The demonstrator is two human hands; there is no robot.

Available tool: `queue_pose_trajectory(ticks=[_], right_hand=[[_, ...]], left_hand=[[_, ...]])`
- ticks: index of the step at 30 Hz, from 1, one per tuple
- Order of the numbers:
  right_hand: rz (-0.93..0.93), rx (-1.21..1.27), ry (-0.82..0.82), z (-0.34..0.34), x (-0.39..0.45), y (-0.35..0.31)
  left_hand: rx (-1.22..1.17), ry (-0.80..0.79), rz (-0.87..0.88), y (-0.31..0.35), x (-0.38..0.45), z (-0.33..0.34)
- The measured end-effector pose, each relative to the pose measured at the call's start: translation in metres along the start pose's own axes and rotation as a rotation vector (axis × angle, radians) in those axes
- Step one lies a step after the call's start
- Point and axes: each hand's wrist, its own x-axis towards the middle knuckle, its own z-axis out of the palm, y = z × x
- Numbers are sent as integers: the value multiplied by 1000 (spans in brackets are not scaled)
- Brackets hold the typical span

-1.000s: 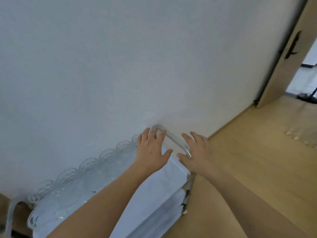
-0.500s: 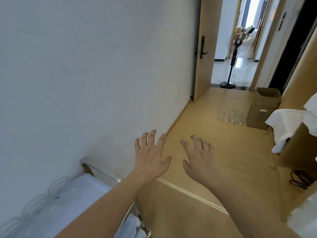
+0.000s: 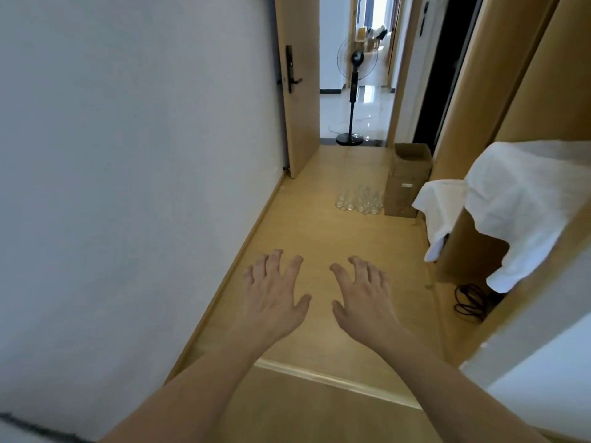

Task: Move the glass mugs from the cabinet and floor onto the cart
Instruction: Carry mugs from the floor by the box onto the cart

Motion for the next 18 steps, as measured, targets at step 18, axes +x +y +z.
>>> queue_pose_trajectory(ticks=[18], right_hand=[[280,-34,-62,39,178,67]], left_hand=[[-113,-112,201,-7,237,85]])
